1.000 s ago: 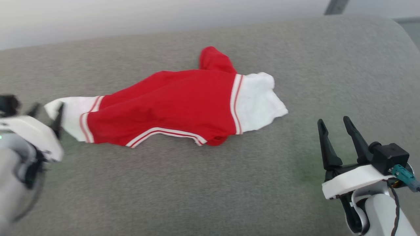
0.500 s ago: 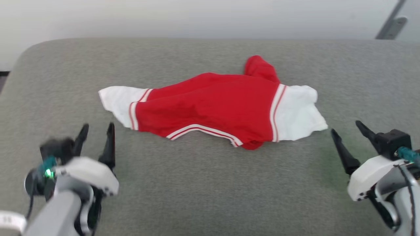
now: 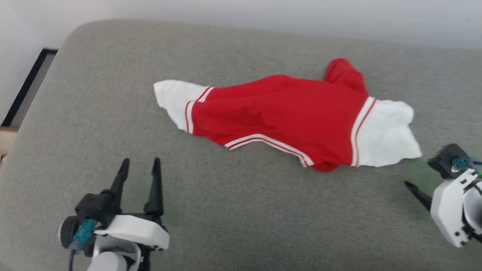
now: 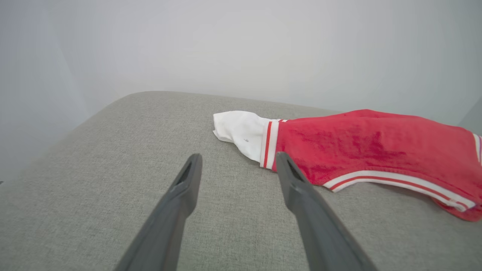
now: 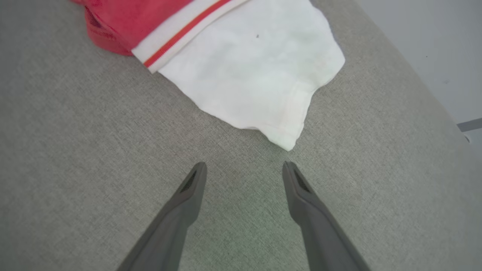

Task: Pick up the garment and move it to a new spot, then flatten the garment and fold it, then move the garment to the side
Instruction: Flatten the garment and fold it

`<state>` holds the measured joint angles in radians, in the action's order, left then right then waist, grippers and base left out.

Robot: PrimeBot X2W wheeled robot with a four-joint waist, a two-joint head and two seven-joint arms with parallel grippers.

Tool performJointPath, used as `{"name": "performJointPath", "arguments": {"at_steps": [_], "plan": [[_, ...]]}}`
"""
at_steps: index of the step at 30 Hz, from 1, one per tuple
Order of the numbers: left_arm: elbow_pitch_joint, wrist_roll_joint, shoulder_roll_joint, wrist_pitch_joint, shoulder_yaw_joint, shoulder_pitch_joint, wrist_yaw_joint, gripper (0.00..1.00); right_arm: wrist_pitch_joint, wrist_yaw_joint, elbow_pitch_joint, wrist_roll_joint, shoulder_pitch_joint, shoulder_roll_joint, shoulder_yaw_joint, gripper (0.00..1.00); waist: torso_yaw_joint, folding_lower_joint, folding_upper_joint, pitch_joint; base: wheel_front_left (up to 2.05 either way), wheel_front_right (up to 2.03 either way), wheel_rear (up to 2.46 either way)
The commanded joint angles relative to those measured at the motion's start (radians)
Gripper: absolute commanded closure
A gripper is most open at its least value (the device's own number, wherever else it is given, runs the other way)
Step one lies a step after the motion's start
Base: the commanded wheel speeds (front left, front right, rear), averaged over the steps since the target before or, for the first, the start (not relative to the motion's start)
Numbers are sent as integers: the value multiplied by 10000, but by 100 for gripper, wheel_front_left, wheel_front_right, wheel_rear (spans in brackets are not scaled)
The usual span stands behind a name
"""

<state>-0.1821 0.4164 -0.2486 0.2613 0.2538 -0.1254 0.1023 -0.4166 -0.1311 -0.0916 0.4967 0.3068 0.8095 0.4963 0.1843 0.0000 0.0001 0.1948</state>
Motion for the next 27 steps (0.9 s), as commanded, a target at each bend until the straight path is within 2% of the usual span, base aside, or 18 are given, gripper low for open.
{"name": "performJointPath", "arguments": {"at_steps": [1,4,7,14,18,19,20,21,22,27], "plan": [[35,-173,122,51,-88,38,-104,0,-155,7,163,158,251,241,228,0,251,0,-1,258,0,0,0],[84,-523,548,53,-243,-132,-430,0,-529,7,509,525,807,1089,1095,0,465,0,-1,564,0,0,0],[141,-596,1009,53,-467,-222,-900,0,-742,7,627,771,1412,1584,1866,0,683,0,-1,858,0,0,0],[98,-1147,1586,52,-1110,-380,-1710,0,-645,7,167,1072,2607,2127,3055,0,1117,0,-1,1358,0,0,0],[135,-1277,1738,54,-1386,-409,-1959,0,-712,7,-36,1108,2904,2191,3642,0,1160,0,-1,1470,0,0,0],[156,-1300,1758,54,-1446,-413,-2011,0,-728,7,-77,1103,2983,2205,3796,10,1161,0,-1,1481,0,0,0],[178,-1344,1767,54,-1499,-425,-2060,0,-785,7,-118,1129,3020,2226,3959,66,1159,0,-1,1483,0,0,0],[186,-1391,1781,52,-1558,-428,-2085,0,-773,7,-149,1152,3095,2246,4066,96,1149,0,-1,1480,0,0,0],[217,-1432,1794,54,-1604,-451,-2131,0,-735,8,-204,1178,3175,2248,4140,100,1133,0,-1,1475,0,0,0],[390,-1699,1507,52,-1723,-635,-2252,0,-536,27,-400,1254,3419,2184,4450,100,982,0,-1,1422,0,0,0]]}}
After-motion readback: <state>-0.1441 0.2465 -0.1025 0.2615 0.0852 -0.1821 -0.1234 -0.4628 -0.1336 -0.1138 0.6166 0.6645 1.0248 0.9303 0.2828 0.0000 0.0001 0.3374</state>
